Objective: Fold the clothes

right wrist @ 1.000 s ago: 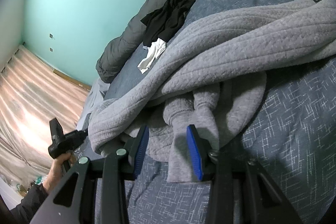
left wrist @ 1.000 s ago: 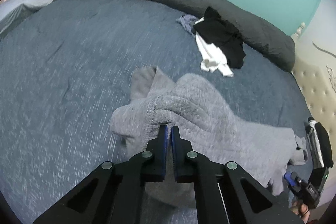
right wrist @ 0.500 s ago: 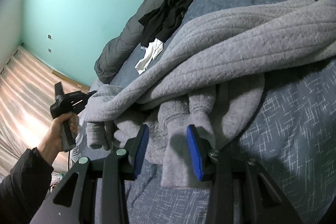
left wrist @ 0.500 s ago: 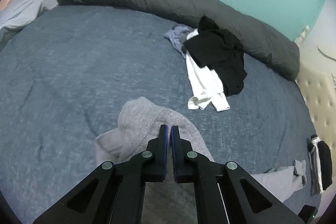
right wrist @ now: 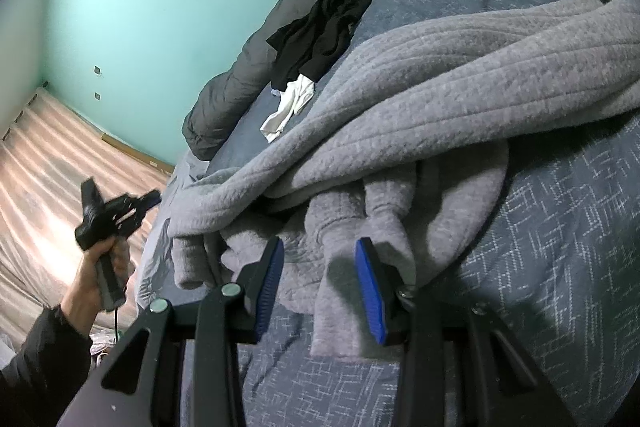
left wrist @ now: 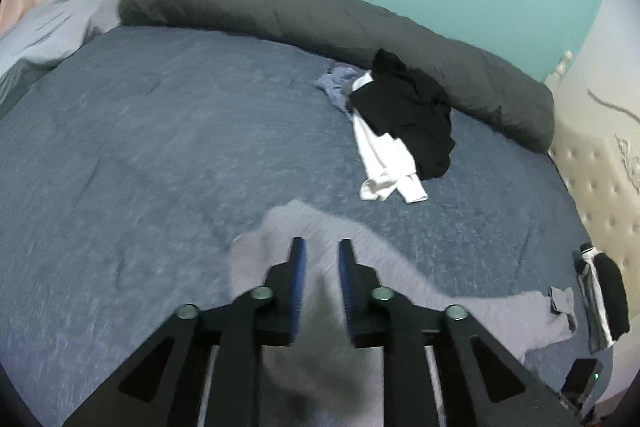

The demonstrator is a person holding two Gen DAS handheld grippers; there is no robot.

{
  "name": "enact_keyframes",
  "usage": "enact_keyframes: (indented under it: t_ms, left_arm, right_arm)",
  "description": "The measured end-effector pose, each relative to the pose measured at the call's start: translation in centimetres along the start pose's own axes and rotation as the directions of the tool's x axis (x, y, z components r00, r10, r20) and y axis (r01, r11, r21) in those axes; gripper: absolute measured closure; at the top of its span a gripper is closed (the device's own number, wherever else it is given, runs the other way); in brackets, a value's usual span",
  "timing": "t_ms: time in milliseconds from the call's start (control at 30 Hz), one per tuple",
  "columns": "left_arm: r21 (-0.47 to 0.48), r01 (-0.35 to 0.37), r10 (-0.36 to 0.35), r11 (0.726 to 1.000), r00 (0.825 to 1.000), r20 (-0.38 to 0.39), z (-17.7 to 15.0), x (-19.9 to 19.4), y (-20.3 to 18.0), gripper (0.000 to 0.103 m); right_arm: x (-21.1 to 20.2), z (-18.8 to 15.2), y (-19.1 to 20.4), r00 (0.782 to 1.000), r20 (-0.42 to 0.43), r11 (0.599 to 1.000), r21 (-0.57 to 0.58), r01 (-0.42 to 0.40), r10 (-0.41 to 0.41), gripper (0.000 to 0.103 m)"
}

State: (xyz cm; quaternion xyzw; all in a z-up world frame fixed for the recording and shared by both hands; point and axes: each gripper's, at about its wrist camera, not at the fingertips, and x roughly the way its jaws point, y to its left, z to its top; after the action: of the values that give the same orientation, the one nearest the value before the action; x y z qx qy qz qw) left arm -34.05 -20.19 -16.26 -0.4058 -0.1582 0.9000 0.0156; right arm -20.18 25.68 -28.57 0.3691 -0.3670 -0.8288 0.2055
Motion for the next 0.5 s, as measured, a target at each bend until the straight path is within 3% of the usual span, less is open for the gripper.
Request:
enact_keyframes:
  t_ms: [133, 267, 367, 500]
  left_arm:
    - [-0.049, 0.010, -0.013, 0.999, 0.999, -0.044, -3.2, -0.4, 2.9, 0.081]
    - [-0.099, 0.064, -0.073, 0.993, 0.993, -0.090, -6.0, 1.1, 4.0, 0.079]
    - [-0.103, 0.111, -0.123, 0.988, 0.986, -0.116, -7.4, 2.6, 3.5, 0.062]
    - [-0.100, 0.161, -0.173, 0.982, 0.977, -0.125, -8.0, 3.9, 2.6, 0.060]
  right_arm:
    - [0.0, -0.2, 0.3, 1.000, 0.001, 1.000, -0.010, -0.001, 0.001, 0.065]
    - [0.3, -0.2, 0.4, 1.000, -0.004, 1.000, -0.016, 0.002, -0.002, 0.065]
    - [0.7, 0.0, 0.4, 1.000, -0.007, 1.000, -0.013, 0.004, -0.004, 0.065]
    - [1.0, 0.2, 0.2, 1.000, -0.007, 1.000, -0.008, 0.004, -0.004, 0.065]
